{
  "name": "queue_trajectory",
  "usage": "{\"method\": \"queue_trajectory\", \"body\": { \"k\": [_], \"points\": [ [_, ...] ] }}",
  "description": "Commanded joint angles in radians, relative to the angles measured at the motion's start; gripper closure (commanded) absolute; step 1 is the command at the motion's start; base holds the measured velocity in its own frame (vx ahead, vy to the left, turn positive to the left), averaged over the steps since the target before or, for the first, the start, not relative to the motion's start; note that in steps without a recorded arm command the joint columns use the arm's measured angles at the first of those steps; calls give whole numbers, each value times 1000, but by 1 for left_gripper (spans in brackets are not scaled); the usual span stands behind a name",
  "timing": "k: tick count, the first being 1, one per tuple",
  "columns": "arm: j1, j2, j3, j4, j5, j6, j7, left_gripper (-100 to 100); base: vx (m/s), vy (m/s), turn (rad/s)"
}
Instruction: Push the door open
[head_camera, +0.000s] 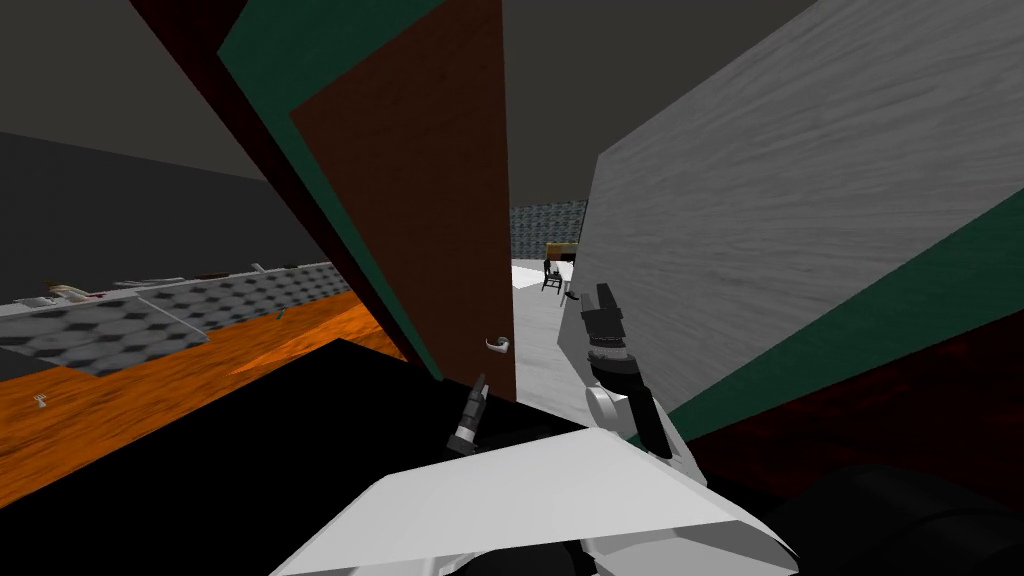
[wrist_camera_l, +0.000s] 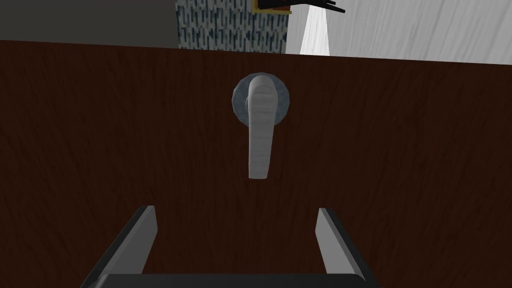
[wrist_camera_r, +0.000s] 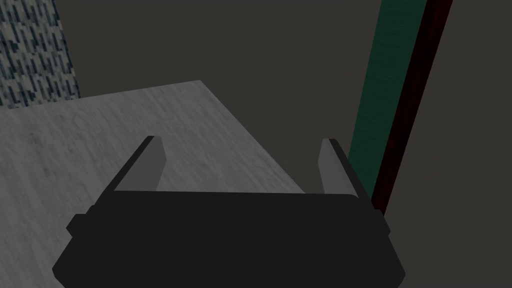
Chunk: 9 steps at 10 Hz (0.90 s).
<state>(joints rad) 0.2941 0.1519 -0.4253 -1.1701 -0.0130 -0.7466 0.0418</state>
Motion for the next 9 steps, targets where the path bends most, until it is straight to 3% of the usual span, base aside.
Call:
{"method": "queue_trajectory", "body": {
  "k": [1, 3, 9],
  "points": [
    [-5, 2, -11, 29, -1, -11, 1, -100, 119, 73, -55],
    [-14, -5, -2, 38, 0, -13, 0, -100, 80, 1, -20],
    [-58, -34, 24, 107, 5, -26, -5, -100, 212, -76, -37]
  ]
}}
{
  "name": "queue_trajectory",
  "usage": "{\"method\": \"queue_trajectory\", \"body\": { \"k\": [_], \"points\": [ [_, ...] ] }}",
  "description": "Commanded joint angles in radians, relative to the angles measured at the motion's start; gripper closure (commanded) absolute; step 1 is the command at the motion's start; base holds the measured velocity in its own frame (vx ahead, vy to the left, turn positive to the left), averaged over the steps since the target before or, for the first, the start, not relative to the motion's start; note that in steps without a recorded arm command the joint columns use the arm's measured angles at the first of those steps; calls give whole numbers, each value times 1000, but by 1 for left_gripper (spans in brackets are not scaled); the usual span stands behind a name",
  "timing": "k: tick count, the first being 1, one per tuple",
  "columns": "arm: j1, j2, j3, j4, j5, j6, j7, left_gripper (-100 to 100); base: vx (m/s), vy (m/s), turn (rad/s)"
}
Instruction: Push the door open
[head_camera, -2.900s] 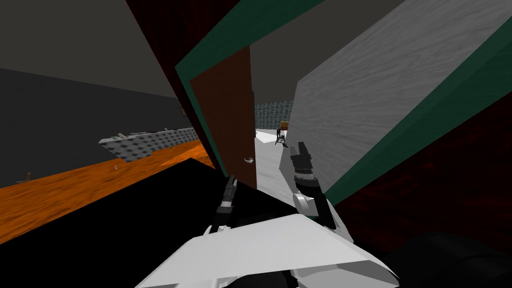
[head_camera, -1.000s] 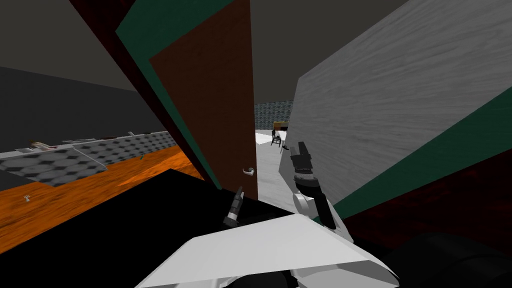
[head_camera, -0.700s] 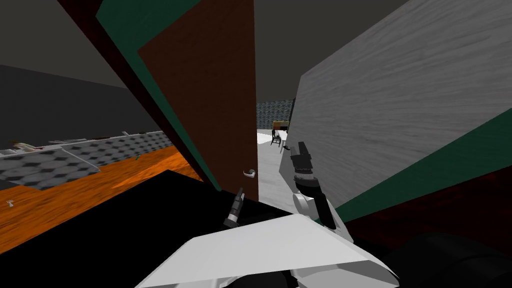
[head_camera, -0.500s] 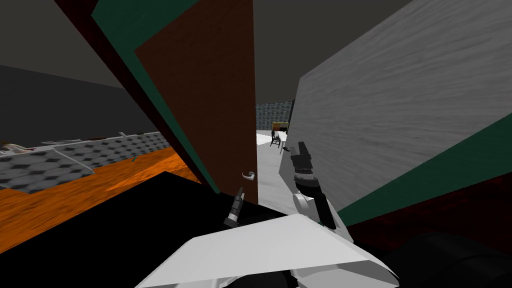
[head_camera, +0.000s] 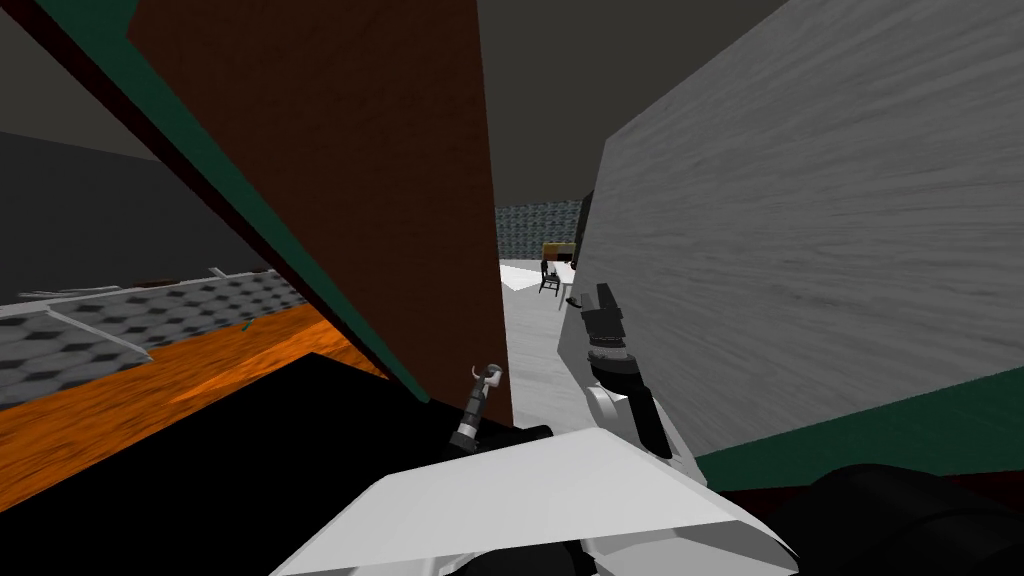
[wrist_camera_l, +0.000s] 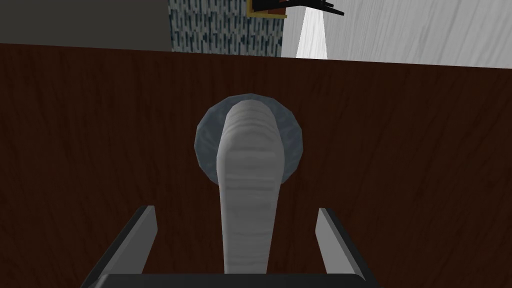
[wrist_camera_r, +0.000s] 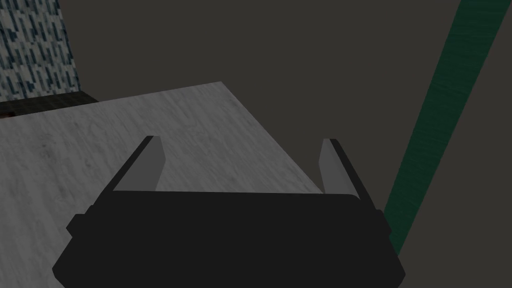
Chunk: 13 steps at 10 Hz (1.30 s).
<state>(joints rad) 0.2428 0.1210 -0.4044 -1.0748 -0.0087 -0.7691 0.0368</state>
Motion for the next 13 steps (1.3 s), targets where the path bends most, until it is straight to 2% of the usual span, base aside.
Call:
{"method": "queue_trajectory", "body": {
  "k": [1, 2, 3, 8, 13],
  "points": [
    [-11, -6, 6, 18, 1, -4, 0, -100, 195, -45, -35],
    [-5, -3, 4, 7, 1, 0, 0, -100, 83, -18, -2],
    [-5, -3, 4, 7, 1, 0, 0, 100, -9, 0, 6],
    [-5, -3, 4, 7, 1, 0, 0, 100, -10, 4, -4],
    [-29, -11, 58, 29, 17, 9, -16, 100, 146, -78, 41]
  ]
}}
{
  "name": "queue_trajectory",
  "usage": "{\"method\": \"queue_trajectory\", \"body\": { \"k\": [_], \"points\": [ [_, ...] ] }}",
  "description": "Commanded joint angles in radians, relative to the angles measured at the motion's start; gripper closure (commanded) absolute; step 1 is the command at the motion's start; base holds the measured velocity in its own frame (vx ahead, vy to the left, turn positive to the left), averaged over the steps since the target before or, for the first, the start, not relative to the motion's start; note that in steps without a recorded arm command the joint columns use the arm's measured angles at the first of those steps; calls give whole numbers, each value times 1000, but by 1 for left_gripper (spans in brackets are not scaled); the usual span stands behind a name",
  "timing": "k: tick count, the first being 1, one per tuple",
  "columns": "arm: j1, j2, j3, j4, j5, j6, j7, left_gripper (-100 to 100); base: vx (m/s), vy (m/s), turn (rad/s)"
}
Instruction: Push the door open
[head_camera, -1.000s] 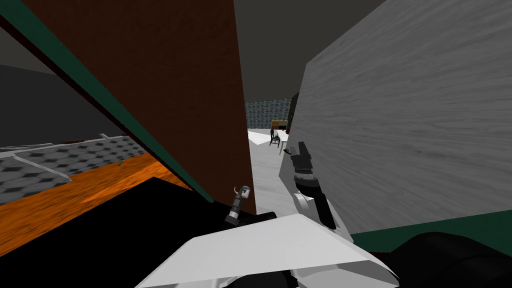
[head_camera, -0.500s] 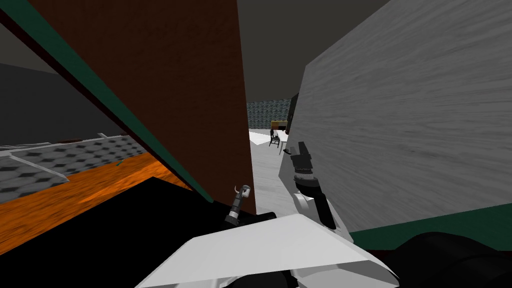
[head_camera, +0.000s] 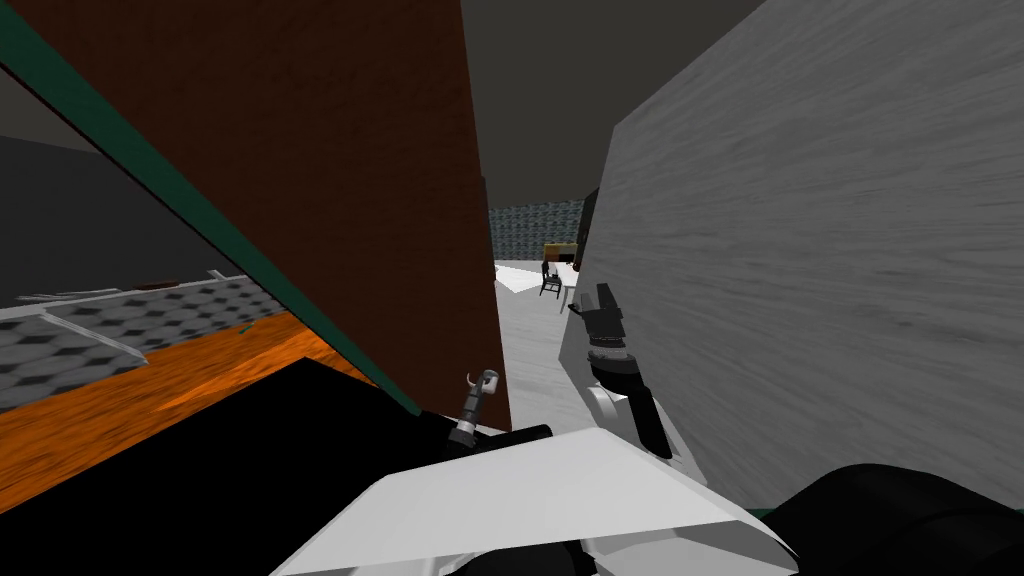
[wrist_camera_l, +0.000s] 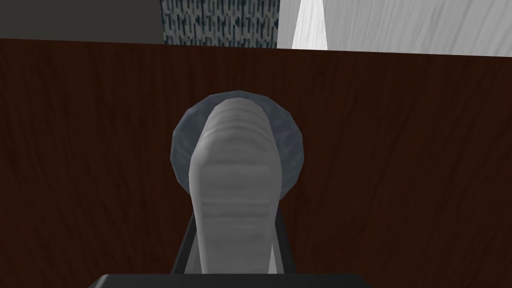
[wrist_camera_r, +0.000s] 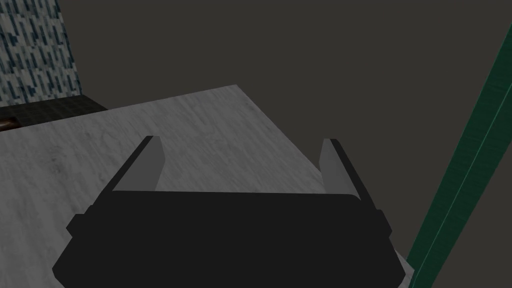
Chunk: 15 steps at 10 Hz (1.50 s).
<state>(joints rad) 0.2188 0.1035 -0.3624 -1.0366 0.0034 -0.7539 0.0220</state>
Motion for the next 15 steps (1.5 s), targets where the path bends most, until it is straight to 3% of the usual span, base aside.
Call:
{"method": "queue_trajectory", "body": {
  "k": [1, 12, 15],
  "points": [
    [-12, 3, 32, -3, 10, -4, -6, 100, 155, -138, 48],
    [-64, -29, 159, 48, 49, 10, -42, 100, 119, -97, 55],
    [-84, -46, 207, 67, 64, 15, -56, 100, 136, -121, 70]
  ]
}}
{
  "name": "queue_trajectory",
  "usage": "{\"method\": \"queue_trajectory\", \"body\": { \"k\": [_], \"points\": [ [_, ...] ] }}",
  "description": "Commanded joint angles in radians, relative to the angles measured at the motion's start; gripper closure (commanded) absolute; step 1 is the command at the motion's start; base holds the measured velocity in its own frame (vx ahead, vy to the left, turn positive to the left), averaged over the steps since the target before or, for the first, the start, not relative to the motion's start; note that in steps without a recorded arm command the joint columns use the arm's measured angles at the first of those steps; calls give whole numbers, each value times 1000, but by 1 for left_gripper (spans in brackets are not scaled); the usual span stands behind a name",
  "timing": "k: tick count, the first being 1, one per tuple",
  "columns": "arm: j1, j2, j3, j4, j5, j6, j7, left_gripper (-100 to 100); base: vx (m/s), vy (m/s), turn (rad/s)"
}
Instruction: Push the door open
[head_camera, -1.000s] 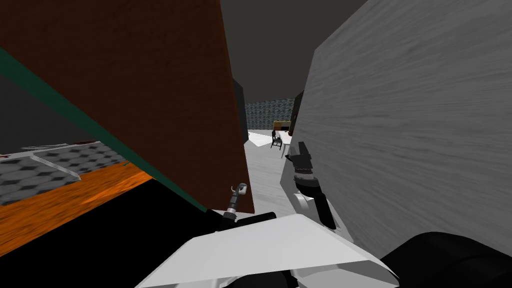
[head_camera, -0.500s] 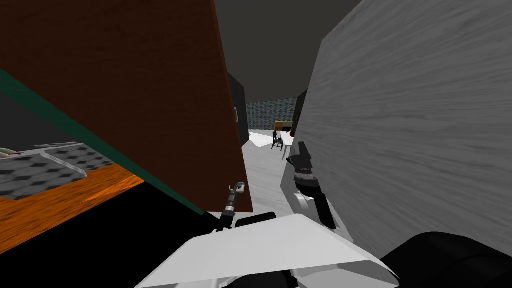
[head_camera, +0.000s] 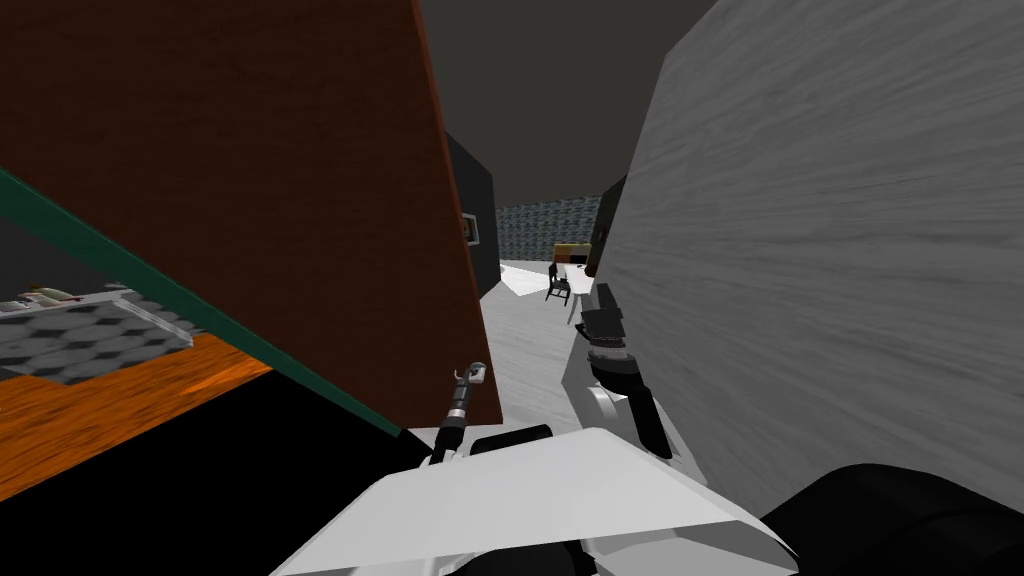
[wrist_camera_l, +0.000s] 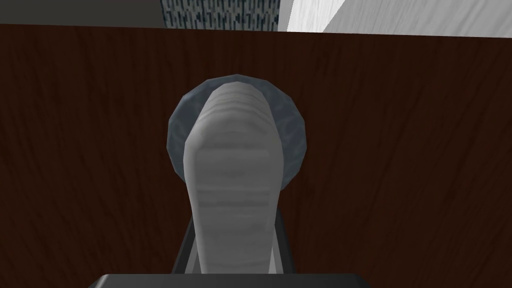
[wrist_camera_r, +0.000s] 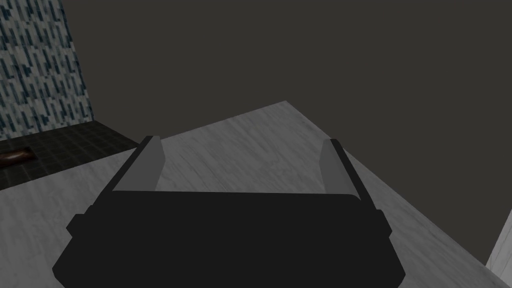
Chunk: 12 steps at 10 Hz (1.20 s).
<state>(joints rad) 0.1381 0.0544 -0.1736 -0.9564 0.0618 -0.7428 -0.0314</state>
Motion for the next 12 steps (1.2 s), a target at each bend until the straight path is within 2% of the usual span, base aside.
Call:
{"method": "queue_trajectory", "body": {
  "k": [1, 6, 7, 8, 12],
  "points": [
    [-10, -4, 35, -7, 11, 6, -8, 100, 168, -152, 92],
    [-35, -35, 94, 17, 29, 12, -25, 100, 181, -113, 65],
    [-30, -28, 92, 20, 29, 11, -23, 100, 81, -19, 19],
    [-35, -16, 108, 20, 35, 9, -29, 100, 130, -12, 47],
    [-38, 4, 144, 22, 50, 8, -46, 100, 198, -23, 49]
  ]
}}
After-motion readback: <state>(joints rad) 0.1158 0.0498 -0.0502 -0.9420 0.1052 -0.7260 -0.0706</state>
